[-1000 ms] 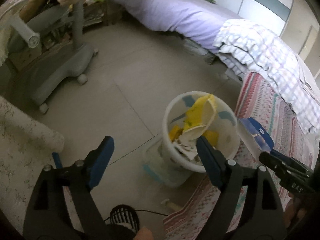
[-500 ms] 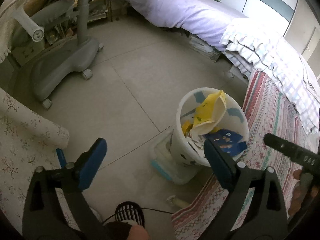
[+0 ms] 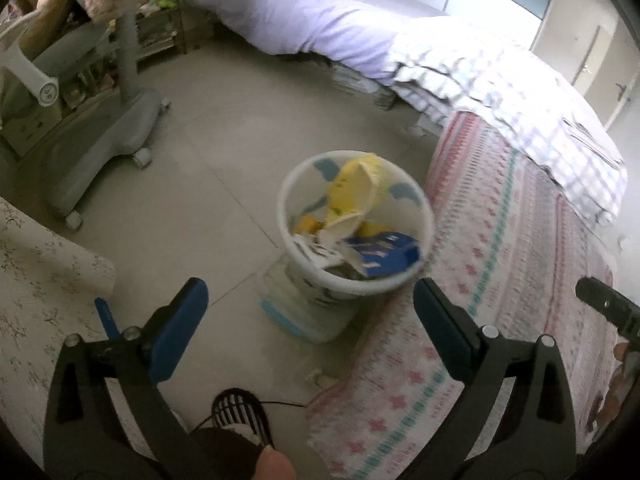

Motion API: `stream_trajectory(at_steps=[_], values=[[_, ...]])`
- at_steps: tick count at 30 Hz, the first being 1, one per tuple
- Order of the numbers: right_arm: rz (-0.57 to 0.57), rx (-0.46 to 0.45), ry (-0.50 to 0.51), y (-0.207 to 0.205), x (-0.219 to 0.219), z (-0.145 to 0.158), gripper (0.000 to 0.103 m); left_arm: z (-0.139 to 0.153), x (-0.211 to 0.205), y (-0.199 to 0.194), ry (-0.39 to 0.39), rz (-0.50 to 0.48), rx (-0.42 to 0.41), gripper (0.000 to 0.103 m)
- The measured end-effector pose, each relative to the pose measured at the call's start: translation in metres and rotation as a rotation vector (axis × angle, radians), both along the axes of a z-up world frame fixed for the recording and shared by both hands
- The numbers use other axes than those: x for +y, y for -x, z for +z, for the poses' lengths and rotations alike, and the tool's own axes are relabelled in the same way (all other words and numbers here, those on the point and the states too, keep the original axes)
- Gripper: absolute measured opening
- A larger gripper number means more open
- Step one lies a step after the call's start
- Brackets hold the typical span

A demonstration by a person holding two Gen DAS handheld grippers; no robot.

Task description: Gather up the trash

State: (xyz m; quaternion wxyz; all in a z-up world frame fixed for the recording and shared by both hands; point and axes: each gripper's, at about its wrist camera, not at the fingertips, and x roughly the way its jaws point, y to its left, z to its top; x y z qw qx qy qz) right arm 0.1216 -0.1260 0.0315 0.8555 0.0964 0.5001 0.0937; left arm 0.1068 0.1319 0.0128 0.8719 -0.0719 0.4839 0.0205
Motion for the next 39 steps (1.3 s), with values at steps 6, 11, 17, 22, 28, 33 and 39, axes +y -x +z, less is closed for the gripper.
stream_trajectory(at_steps=[6, 11, 17, 22, 28, 33, 39], values=[[-0.07, -0.03, 0.054, 0.054, -0.041, 0.015, 0.084, 0.01, -0.043, 0.028, -0.013, -0.085, -0.019, 0.102], [-0.128, -0.094, 0.085, 0.105, -0.062, 0.019, 0.085, 0.009, -0.073, 0.061, -0.04, -0.125, -0.037, 0.102], [-0.176, -0.154, 0.158, 0.14, -0.067, 0.009, 0.085, 0.004, -0.096, 0.091, -0.054, -0.142, -0.051, 0.102], [-0.164, -0.174, 0.173, 0.149, -0.067, 0.003, 0.085, -0.002, -0.11, 0.103, -0.058, -0.148, -0.047, 0.102], [-0.183, -0.186, 0.175, 0.152, -0.072, -0.001, 0.085, -0.003, -0.118, 0.108, -0.07, -0.162, -0.066, 0.102], [-0.171, -0.189, 0.183, 0.151, -0.067, -0.003, 0.085, -0.002, -0.119, 0.108, -0.068, -0.155, -0.075, 0.102], [-0.148, -0.198, 0.197, 0.151, -0.059, -0.004, 0.085, 0.0, -0.121, 0.11, -0.076, -0.155, -0.094, 0.102]])
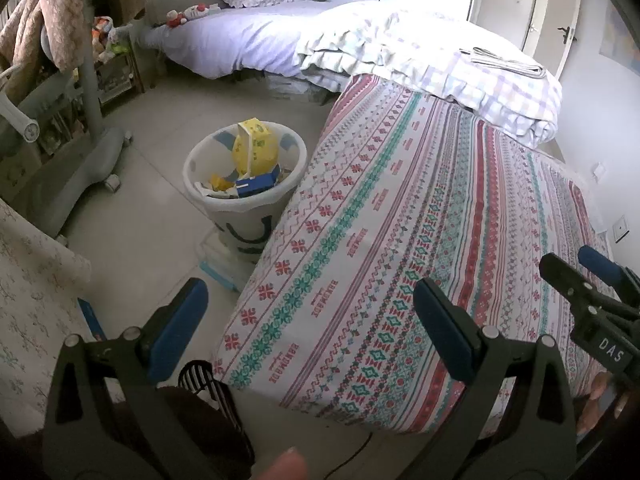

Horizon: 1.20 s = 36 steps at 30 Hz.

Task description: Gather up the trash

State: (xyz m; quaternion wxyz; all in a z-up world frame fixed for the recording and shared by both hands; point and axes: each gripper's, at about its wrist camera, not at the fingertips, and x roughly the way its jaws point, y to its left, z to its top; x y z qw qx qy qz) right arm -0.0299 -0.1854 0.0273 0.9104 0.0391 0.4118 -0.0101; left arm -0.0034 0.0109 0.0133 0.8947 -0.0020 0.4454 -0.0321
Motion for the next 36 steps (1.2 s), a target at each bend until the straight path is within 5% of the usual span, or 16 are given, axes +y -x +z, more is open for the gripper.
stream_trajectory(at_steps=[36], values=[[0.016, 0.005, 0.016, -0.0006, 0.0092, -0.0059, 0.085, 0.0076, 0.0036, 0.0018, -0.008, 0.009, -0.036, 0.102]])
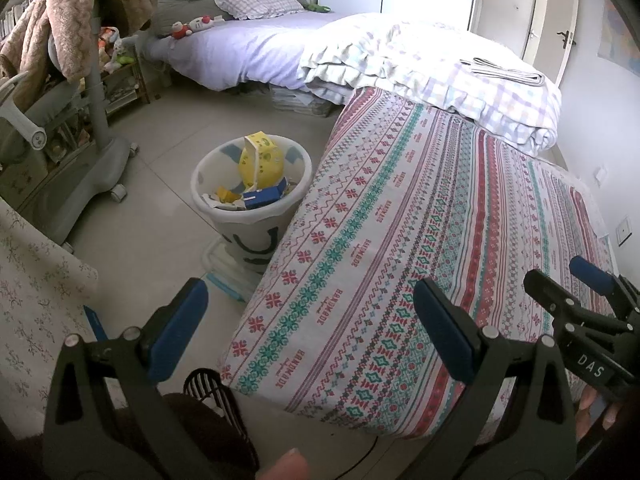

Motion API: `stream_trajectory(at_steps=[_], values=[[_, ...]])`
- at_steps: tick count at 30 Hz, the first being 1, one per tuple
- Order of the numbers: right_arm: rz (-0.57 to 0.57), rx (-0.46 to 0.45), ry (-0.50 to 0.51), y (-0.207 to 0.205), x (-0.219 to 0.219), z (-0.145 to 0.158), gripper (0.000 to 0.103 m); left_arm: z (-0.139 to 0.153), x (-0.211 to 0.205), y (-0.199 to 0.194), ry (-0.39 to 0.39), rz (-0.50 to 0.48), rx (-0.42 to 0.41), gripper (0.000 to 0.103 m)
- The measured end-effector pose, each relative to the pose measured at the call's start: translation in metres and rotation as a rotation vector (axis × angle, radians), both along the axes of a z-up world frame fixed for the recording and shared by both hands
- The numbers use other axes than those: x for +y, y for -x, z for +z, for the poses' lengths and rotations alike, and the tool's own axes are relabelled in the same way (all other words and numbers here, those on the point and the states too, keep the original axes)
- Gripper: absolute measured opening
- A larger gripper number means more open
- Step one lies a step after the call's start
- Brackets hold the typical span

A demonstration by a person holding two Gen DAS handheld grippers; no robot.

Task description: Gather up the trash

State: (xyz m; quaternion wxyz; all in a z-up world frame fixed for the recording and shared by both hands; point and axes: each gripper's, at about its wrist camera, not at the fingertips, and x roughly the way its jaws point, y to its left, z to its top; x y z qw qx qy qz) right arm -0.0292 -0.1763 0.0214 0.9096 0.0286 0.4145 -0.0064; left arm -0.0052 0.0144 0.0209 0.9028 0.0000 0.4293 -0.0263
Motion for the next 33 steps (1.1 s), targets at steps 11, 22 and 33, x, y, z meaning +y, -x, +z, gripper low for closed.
stream_trajectory(at_steps=[11, 22, 33], values=[[0.003, -0.003, 0.0, 0.0011, 0.0024, -0.0006, 0.085, 0.0001, 0.0004, 0.0009, 0.0, 0.001, -0.003, 0.102], [0.005, -0.005, 0.0, 0.0009, 0.0036, -0.0007, 0.085, 0.0019, 0.0027, 0.0007, -0.002, 0.004, -0.011, 0.102], [0.001, -0.005, 0.009, 0.0005, 0.0075, -0.0022, 0.085, 0.0015, 0.0018, 0.0006, -0.006, -0.003, -0.008, 0.102]])
